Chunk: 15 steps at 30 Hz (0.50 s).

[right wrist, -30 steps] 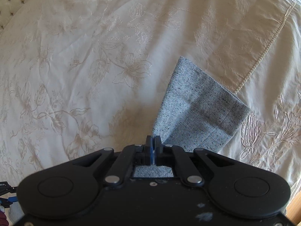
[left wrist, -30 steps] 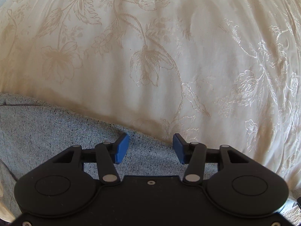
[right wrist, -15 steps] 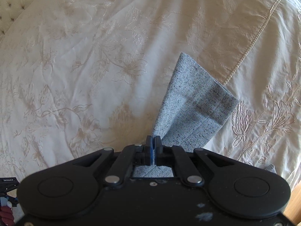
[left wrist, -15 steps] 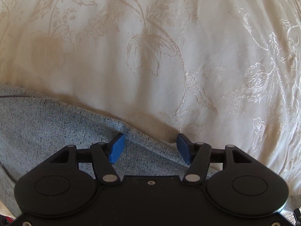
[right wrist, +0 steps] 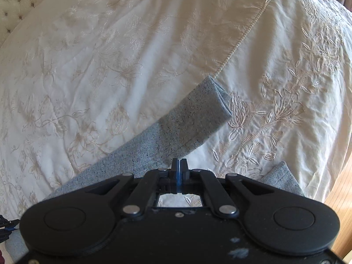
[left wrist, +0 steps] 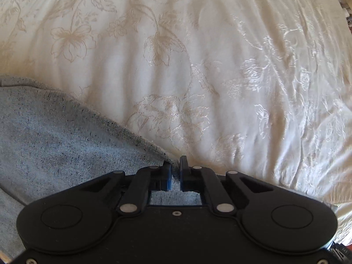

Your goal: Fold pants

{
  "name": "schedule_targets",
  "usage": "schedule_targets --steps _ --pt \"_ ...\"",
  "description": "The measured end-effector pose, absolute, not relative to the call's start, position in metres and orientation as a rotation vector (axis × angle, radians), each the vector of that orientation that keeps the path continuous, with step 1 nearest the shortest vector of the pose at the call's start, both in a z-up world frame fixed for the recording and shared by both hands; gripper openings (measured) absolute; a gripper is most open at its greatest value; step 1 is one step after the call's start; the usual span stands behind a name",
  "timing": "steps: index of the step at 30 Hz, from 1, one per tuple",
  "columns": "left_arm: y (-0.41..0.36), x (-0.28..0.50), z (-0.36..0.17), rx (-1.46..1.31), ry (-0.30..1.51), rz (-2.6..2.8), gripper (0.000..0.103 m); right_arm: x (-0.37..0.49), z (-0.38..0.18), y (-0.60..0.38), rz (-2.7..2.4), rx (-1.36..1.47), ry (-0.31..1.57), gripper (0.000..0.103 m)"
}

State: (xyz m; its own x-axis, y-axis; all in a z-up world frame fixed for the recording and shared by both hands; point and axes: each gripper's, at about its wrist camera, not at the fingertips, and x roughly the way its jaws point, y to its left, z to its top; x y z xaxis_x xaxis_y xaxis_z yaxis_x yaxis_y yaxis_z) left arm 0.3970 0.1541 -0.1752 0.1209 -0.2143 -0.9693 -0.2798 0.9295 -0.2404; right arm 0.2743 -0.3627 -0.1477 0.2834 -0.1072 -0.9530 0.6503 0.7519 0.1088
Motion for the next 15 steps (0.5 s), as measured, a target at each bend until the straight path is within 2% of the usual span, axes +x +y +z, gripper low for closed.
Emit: schedule_targets --steps 2,5,6,7,15 --pt "0.156 0.384 -0.159 -0.401 1.43 0.032 0.008 0.26 -0.146 -0.368 -0.544 0.58 1.171 0.003" --pt "0.155 0.358 -0.137 -0.397 1.38 0.008 0.007 0.236 -0.148 -0.377 -0.556 0.693 1.125 0.017" --pt "0.155 0.351 -0.132 -0.394 1.37 0.006 0.007 0.229 -0.151 -0.38 -0.561 0.731 1.117 0.028" --pt "0.155 0.344 -0.128 -0.388 1.361 0.004 0.007 0.225 -0.155 -0.384 -0.565 0.768 1.108 0.033" --pt "0.145 0.313 -0.123 -0.377 1.34 0.049 0.007 0.235 -0.202 -0.415 -0.584 0.88 1.069 0.035"
